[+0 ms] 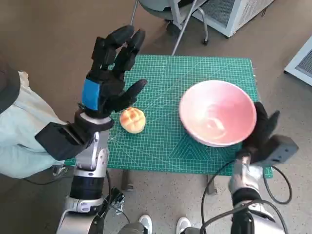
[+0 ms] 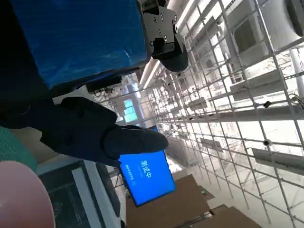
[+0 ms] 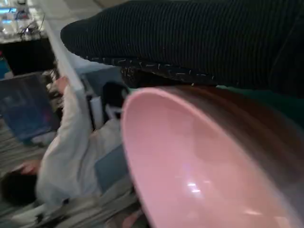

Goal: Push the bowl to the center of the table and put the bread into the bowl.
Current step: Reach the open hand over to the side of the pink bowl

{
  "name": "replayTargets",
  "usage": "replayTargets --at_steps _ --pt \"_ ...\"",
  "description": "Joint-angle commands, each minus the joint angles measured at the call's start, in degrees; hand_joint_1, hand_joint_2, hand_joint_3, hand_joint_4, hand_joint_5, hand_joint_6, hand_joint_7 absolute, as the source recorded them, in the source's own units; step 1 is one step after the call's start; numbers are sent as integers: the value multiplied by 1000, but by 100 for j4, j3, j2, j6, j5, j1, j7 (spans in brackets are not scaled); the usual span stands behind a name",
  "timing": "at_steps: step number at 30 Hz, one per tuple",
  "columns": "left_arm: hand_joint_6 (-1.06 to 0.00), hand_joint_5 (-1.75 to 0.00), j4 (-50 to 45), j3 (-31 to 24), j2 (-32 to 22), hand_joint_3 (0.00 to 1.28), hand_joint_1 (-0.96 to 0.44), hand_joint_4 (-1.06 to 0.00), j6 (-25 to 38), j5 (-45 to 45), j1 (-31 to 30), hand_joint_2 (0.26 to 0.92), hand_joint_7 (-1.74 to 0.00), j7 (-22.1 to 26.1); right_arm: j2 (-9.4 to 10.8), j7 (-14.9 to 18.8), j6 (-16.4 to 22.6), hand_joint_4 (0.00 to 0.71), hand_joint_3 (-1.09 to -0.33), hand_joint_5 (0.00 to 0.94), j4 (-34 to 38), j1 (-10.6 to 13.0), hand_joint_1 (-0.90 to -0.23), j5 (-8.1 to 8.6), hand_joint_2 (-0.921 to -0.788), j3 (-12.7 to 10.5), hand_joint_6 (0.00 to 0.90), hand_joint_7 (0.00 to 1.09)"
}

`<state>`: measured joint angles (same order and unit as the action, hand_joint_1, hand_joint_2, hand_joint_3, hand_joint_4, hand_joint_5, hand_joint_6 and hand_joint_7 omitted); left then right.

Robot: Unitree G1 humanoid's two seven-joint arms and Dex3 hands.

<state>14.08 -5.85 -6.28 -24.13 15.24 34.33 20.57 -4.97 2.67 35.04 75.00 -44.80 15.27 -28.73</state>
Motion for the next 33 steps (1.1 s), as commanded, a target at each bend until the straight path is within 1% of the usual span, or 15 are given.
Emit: replayTargets --at_steps 1,4,6,9,12,14,19,24,26,28,31,33 --pt "-80 -28 -179 -66 -82 278 -463 -279 -80 -58 -141 921 -683 -40 139 -243 -190 222 -820 6 93 -214 -421 -16 -921 -11 45 672" --pt "-96 -22 -226 -82 -106 274 -470 -282 -89 -76 -198 921 -642 -66 183 -354 -256 223 -820 6 104 -361 -421 -41 -921 16 48 678" --pt "-108 -18 -254 -92 -119 274 -475 -282 -103 -96 -243 921 -612 -86 209 -387 -320 222 -819 5 113 -462 -422 -23 -921 7 49 681" --pt "-122 -13 -275 -118 -138 275 -481 -281 -128 -113 -306 921 -579 -104 258 -378 -432 225 -807 6 123 -613 -429 61 -921 -60 58 696" --pt "-155 -8 -285 -145 -153 271 -487 -283 -147 -118 -354 921 -510 -110 301 -371 -518 229 -783 6 129 -734 -437 100 -921 -99 65 729" --pt "-169 -6 -290 -157 -157 270 -489 -285 -164 -128 -386 921 -482 -118 325 -405 -573 232 -775 6 134 -808 -442 85 -921 -99 65 746" --pt "-205 -7 -310 -181 -177 266 -493 -298 -182 -159 -458 921 -417 -154 322 -601 -718 250 -774 13 162 -934 -456 -113 -921 38 70 770" --pt "-231 -5 -343 -210 -210 267 -498 -302 -215 -197 -554 921 -369 -183 287 -629 -820 249 -779 11 170 -975 -471 -192 -921 95 72 780" --pt "-242 -4 -325 -252 -261 269 -500 -303 -255 -210 -611 921 -348 -180 230 -645 -845 247 -781 9 166 -978 -479 -272 -921 144 70 782" --pt "-264 -2 -316 -279 -299 274 -506 -304 -284 -216 -652 921 -306 -177 191 -640 -849 241 -784 5 159 -974 -486 -315 -921 167 64 781" --pt "-274 -1 -274 -354 -414 278 -510 -304 -371 -199 -745 921 -286 -136 118 -589 -819 233 -785 2 133 -988 -490 -286 -921 145 56 777" --pt "-279 0 -245 -443 -539 283 -515 -295 -437 -188 -837 921 -272 -94 64 -518 -743 225 -782 1 98 -1038 -471 -249 -921 129 56 752"
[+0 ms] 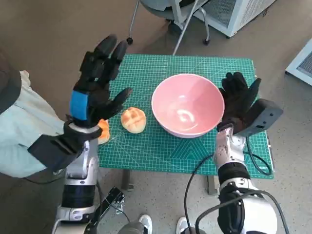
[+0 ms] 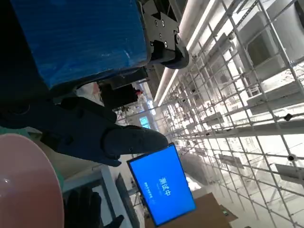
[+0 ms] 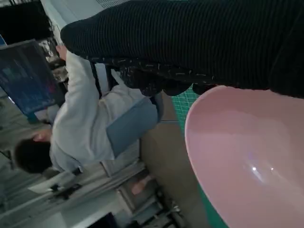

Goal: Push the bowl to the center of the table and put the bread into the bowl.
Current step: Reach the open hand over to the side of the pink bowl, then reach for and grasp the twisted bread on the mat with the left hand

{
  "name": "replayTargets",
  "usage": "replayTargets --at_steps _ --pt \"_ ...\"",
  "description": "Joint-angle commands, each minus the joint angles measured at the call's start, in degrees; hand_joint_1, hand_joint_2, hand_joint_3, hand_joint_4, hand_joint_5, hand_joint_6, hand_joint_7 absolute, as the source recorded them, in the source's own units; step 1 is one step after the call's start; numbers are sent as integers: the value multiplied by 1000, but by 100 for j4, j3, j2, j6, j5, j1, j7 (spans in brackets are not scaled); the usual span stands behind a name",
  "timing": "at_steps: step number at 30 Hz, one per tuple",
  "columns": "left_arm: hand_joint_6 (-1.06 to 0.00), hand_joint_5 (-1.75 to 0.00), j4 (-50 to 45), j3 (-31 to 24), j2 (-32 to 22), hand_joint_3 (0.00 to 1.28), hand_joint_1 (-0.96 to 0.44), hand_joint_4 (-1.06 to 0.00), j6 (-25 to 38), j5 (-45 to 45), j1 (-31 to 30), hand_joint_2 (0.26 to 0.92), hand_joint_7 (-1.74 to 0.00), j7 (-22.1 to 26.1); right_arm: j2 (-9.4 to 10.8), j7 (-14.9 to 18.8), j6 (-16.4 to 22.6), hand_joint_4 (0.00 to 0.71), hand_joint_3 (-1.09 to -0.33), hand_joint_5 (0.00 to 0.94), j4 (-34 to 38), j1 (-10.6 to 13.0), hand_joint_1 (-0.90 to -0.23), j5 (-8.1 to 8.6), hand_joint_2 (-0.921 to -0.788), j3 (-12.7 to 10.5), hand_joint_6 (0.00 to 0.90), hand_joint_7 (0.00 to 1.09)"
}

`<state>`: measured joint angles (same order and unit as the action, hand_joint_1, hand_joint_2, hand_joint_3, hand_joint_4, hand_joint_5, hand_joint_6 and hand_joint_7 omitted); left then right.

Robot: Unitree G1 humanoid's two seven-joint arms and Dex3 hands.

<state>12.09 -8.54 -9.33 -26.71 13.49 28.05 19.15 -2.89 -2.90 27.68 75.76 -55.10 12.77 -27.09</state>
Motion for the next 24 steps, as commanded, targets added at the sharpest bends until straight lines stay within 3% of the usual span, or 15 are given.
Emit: replayTargets --at_steps 1,4,10,16,21,24 --pt "-281 0 -45 -197 -266 285 -517 -292 -195 -6 -235 921 -267 60 -155 55 16 223 -781 1 13 -19 -462 10 -921 -36 56 744" --pt "-281 0 17 -322 -483 286 -519 -284 -257 -41 -326 921 -255 98 -215 241 263 208 -777 0 -68 -94 -453 74 -921 -59 56 732" --pt "-276 0 102 -509 -1109 285 -503 -267 -130 -308 -450 921 -237 138 -286 581 1141 213 -775 12 -305 -194 -491 -28 -921 124 64 718" --pt "-267 0 22 -601 -2065 282 -513 -238 393 -1128 -545 921 -223 31 -420 1208 2401 279 -772 40 -818 -77 -518 -400 -921 663 69 707" --pt "-268 -2 396 -542 -2750 265 -485 -237 378 -1627 -382 921 -213 133 -551 1999 3217 312 -766 51 -1389 86 -523 -465 -921 1086 79 706" --pt "-277 -7 1002 -417 -3066 227 -419 -252 -49 -1723 -151 921 -206 335 -601 2453 3481 321 -762 48 -1645 151 -514 -336 -921 1280 87 723"
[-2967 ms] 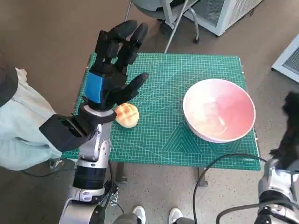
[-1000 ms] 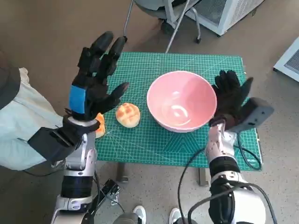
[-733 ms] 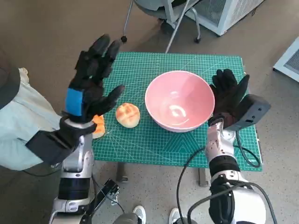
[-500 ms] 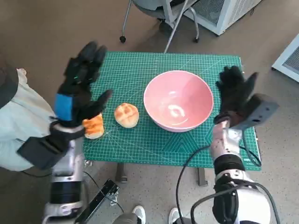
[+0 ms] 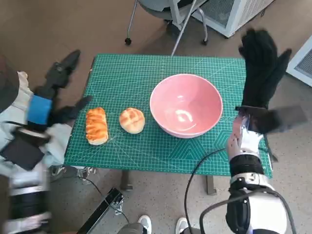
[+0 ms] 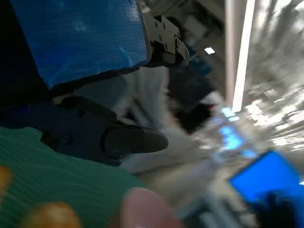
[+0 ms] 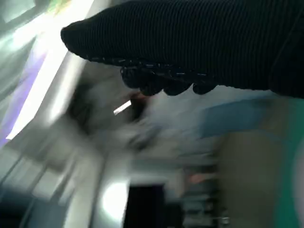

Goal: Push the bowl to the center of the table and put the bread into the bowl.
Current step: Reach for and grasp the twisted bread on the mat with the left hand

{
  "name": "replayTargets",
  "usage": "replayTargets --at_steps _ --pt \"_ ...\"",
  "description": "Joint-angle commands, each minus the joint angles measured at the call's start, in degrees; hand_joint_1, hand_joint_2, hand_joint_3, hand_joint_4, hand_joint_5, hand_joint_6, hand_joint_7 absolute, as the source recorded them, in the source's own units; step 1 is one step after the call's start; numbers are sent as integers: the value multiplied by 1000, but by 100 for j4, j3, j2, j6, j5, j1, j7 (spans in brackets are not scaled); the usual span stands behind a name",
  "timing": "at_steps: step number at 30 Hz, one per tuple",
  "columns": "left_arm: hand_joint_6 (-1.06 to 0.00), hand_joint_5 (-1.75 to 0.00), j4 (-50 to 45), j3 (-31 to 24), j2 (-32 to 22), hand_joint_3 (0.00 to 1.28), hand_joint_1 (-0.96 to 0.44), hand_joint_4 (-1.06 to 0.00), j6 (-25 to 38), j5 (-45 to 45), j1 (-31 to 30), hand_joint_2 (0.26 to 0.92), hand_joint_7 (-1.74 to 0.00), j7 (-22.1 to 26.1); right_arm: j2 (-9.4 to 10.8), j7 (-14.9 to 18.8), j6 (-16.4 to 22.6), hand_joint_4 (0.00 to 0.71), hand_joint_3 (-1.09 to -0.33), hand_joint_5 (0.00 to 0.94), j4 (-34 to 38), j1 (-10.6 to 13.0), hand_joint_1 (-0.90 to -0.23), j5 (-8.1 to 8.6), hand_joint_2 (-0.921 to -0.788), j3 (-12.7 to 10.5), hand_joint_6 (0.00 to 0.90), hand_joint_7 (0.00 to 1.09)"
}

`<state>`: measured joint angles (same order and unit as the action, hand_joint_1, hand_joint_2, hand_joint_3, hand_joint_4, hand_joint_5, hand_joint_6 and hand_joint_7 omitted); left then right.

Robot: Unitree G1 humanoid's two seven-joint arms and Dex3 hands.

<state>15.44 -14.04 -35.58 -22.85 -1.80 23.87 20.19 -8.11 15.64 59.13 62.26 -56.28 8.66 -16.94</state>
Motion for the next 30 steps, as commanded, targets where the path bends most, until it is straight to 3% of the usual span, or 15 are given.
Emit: replayTargets --at_steps 1,6,12,21,30 --pt "-284 -9 967 211 -572 211 -390 -257 -632 -233 396 921 -205 359 -94 756 378 324 -759 44 -386 283 -515 148 -921 322 86 737" --pt "-319 -15 2126 683 -1122 146 -266 -286 -1419 -657 970 921 -203 755 -88 1162 386 335 -720 31 -782 404 -528 397 -921 488 79 801" --pt "-349 -11 3108 1395 -1536 57 -119 -328 -2313 -1567 1577 913 -168 693 -2 1196 292 337 -686 23 -1203 596 -540 527 -921 593 75 831" --pt "-351 -2 3841 2620 -1780 3 -15 -329 -3213 -3534 2329 816 -121 -489 20 1090 195 332 -673 17 -1404 669 -540 505 -921 685 75 841" --pt "-360 -1 4056 3842 -1839 0 -126 -291 -3291 -5388 2967 755 -76 -1935 27 1072 139 331 -682 13 -1452 695 -518 496 -921 741 85 851"
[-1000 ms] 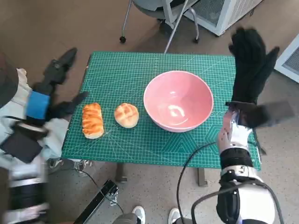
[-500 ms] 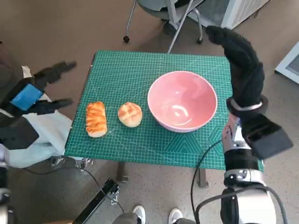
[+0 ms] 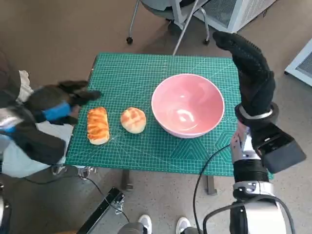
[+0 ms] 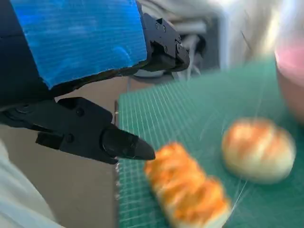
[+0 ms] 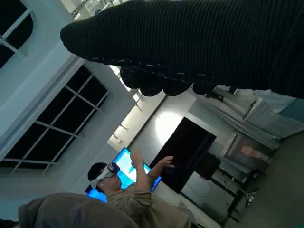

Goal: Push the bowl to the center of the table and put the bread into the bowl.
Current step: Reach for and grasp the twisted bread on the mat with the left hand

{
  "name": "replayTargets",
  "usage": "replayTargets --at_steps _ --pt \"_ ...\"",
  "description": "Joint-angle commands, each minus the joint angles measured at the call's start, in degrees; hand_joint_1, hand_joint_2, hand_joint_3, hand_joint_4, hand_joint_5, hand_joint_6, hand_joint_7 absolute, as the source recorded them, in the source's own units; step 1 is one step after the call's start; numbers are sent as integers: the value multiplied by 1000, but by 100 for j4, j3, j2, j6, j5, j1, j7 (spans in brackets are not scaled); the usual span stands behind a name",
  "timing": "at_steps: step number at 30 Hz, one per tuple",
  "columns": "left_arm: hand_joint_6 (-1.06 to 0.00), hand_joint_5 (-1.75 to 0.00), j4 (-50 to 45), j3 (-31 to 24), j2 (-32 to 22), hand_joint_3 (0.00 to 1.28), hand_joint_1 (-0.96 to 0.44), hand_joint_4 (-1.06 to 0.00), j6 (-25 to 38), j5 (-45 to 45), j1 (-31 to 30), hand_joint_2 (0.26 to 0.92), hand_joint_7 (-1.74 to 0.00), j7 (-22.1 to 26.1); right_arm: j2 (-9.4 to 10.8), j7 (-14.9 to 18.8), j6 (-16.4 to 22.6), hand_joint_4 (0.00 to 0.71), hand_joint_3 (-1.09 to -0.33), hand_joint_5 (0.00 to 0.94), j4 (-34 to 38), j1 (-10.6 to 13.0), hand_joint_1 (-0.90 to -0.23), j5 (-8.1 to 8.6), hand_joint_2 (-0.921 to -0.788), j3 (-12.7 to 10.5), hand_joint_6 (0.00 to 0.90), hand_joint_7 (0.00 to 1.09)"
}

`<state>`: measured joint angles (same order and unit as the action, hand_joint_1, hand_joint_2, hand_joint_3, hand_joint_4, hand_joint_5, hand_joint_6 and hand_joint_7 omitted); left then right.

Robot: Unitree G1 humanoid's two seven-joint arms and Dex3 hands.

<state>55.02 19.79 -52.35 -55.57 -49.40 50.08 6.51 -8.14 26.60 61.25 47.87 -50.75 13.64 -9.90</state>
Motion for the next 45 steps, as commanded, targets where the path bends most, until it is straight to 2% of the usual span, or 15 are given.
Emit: replayTargets --at_steps 1,6,13,18,31,45 --pt "-361 -1 126 567 -150 0 -133 -289 -15 -764 395 754 -74 -702 31 -32 -68 331 -682 13 -18 151 -517 -13 -921 43 85 851" --pt "-362 0 306 984 -60 0 -193 -265 9 -1199 534 746 -58 -1278 28 -55 -47 334 -686 13 -55 194 -506 -54 -921 70 86 850" --pt "-351 0 614 1411 88 0 -228 -250 57 -1425 669 741 -38 -1675 -4 -136 1 338 -683 14 -57 224 -510 -146 -921 85 77 845" --pt "-372 -4 857 1621 213 1 -228 -258 103 -1421 731 743 -42 -1673 -30 -200 30 339 -680 14 -73 253 -512 -188 -921 105 64 838" --pt "-410 -17 1220 2141 546 7 -180 -302 432 -1459 656 762 -39 -1676 -8 -228 -61 342 -678 12 -78 282 -515 -102 -921 100 61 829" --pt "-482 -38 1622 2123 1009 28 -32 -430 222 -773 268 842 -45 -1016 20 -288 -65 343 -675 10 -133 345 -521 -112 -921 109 66 822"
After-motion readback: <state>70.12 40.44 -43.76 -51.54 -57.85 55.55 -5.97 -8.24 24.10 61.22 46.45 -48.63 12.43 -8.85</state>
